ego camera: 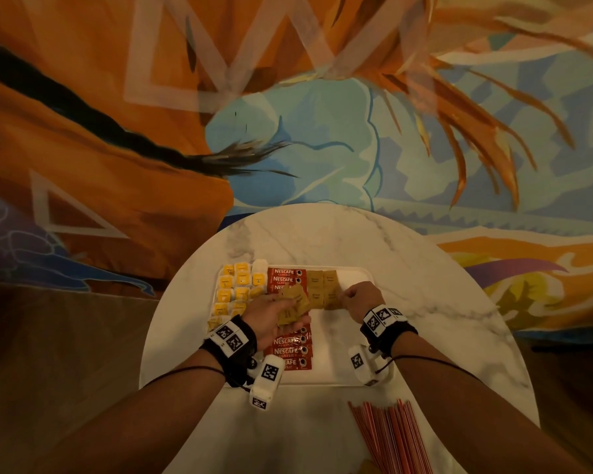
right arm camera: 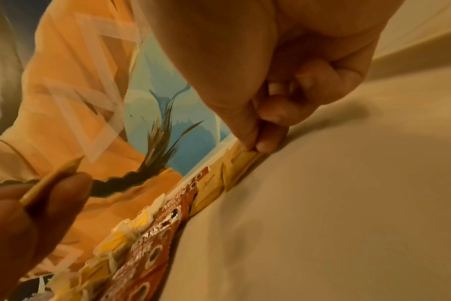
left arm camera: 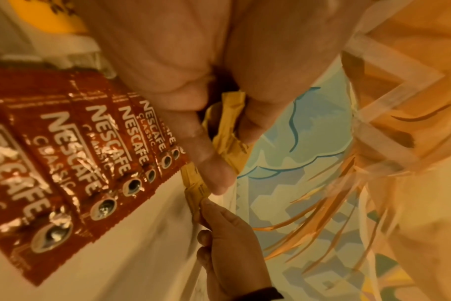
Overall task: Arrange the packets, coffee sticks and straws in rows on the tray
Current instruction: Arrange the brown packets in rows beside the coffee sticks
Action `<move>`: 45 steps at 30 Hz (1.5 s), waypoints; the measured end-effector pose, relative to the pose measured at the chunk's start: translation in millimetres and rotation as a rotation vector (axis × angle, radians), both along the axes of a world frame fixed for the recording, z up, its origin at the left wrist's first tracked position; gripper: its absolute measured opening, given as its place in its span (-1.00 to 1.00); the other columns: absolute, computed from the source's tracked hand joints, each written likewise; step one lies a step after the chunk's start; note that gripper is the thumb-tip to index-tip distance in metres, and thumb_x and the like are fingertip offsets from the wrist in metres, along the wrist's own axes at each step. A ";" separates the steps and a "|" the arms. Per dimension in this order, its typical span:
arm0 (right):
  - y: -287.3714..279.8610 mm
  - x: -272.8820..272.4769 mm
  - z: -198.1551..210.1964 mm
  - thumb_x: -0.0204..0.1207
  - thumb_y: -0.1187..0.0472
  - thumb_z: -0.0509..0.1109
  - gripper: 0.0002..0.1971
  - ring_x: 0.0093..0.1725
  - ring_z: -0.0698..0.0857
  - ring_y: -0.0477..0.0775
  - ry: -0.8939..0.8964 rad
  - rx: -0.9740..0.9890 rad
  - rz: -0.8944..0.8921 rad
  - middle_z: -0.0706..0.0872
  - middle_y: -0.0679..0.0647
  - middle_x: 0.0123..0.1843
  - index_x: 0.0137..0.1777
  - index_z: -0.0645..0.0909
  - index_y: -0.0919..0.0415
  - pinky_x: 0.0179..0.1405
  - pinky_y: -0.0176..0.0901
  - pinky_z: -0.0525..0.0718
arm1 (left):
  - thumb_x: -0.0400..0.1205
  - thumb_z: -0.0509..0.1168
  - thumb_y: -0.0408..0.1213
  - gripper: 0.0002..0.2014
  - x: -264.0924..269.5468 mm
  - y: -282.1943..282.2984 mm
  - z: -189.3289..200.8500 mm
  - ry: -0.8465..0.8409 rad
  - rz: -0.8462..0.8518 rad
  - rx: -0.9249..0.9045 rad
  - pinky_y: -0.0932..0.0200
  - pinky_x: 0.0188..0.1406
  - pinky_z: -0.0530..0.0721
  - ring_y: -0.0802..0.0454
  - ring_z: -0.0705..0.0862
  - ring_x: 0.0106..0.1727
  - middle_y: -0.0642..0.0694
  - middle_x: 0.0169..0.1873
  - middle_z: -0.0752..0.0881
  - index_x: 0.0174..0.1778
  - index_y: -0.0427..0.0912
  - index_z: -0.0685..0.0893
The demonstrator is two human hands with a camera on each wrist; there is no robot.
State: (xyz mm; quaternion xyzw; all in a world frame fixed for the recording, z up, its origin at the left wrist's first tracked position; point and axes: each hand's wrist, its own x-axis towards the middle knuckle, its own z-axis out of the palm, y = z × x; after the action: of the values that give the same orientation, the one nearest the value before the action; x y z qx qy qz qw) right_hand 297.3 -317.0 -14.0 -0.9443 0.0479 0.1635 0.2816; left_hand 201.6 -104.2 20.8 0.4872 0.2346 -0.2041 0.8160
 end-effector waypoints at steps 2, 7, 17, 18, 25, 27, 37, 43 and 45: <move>0.6 -0.3 0.0 0.56 0.13 0.42 -0.78 -0.26 0.67 0.06 0.000 -0.012 -0.006 0.76 0.09 -0.28 -0.19 0.83 0.21 -0.32 -0.25 0.51 | 0.70 0.32 -0.38 -0.75 0.0 -0.2 -1.0 -0.005 0.005 0.035 0.12 -0.30 0.81 -0.25 0.82 -0.03 -0.39 0.06 0.81 0.28 -0.35 0.67; 5.7 -8.2 13.5 0.62 0.09 0.36 -0.77 -0.21 0.69 0.01 -0.092 0.034 0.061 0.79 0.02 -0.19 -0.14 0.81 0.13 -0.25 -0.23 0.57 | 0.66 0.38 -0.40 -0.78 0.3 0.7 -2.8 -0.017 0.018 0.108 0.13 -0.31 0.78 -0.18 0.80 -0.14 -0.39 0.05 0.81 0.22 -0.32 0.70; 24.5 -65.1 30.8 0.58 0.02 0.47 -0.81 -0.30 0.69 -0.28 -0.026 0.439 0.234 0.82 -0.15 -0.26 -0.26 0.80 -0.05 -0.24 -0.33 0.57 | 0.59 0.46 -0.40 -0.79 -6.2 -1.1 -6.4 -0.055 -0.033 0.197 0.13 -0.30 0.77 -0.10 0.79 -0.20 -0.28 -0.02 0.84 0.14 -0.25 0.74; 25.2 -69.8 28.5 0.58 0.05 0.47 -0.80 -0.29 0.69 -0.33 -0.028 0.446 0.234 0.80 -0.20 -0.28 -0.28 0.78 -0.10 -0.23 -0.39 0.55 | 0.59 0.46 -0.40 -0.78 -8.1 -1.4 -7.4 -0.057 -0.037 0.205 0.13 -0.30 0.77 -0.09 0.80 -0.20 -0.27 -0.03 0.85 0.15 -0.25 0.74; 18.5 -78.7 11.3 0.59 0.07 0.46 -0.70 -0.39 0.64 -0.38 -0.074 0.413 0.182 0.73 -0.23 -0.40 -0.40 0.69 -0.15 -0.31 -0.49 0.46 | 0.62 0.43 -0.40 -0.73 -17.2 -1.4 -17.9 -0.005 -0.020 0.140 -0.19 0.16 0.77 -0.34 0.80 0.09 -0.30 0.10 0.81 0.24 -0.26 0.71; 14.6 -75.2 8.0 0.60 0.06 0.44 -0.70 -0.41 0.62 -0.33 -0.086 0.392 0.170 0.72 -0.21 -0.42 -0.40 0.70 -0.11 -0.32 -0.43 0.47 | 0.60 0.43 -0.45 -0.69 -17.9 0.6 -18.5 0.007 -0.014 0.093 -0.21 0.19 0.76 -0.35 0.78 0.16 -0.30 0.13 0.81 0.28 -0.27 0.68; 10.8 -61.9 2.6 0.62 0.11 0.43 -0.83 -0.14 0.72 -0.06 -0.020 0.229 0.109 0.79 -0.14 -0.13 -0.09 0.85 0.08 -0.19 -0.32 0.55 | 0.69 0.23 -0.56 -0.72 -27.9 5.6 -17.5 0.037 0.001 -0.010 -0.26 0.23 0.72 -0.32 0.73 0.28 -0.36 0.21 0.76 0.29 -0.27 0.63; 17.3 -61.6 0.5 0.59 0.10 0.47 -0.87 -0.23 0.69 -0.12 0.000 0.167 0.060 0.77 -0.14 -0.03 -0.11 0.84 0.03 -0.38 -0.42 0.50 | 0.69 0.32 -0.45 -0.77 -34.1 4.8 -17.5 0.043 -0.002 0.067 -0.04 -0.08 0.82 -0.24 0.82 0.05 -0.32 0.09 0.81 0.26 -0.27 0.68; 19.0 -60.4 -0.4 0.57 0.10 0.48 -0.80 -0.23 0.71 -0.11 -0.013 0.156 0.069 0.73 -0.18 -0.04 -0.30 0.77 -0.10 -0.36 -0.38 0.53 | 0.68 0.36 -0.41 -0.78 -35.1 4.7 -17.2 0.029 -0.015 0.088 -0.01 -0.04 0.80 -0.20 0.84 0.00 -0.29 0.04 0.84 0.24 -0.25 0.68</move>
State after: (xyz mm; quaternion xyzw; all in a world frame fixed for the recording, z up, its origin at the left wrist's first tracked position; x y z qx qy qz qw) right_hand 236.9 -298.0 -14.4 -0.9216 0.0004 0.1701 0.3489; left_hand 166.5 -99.5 3.7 0.5212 0.2515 -0.2069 0.7888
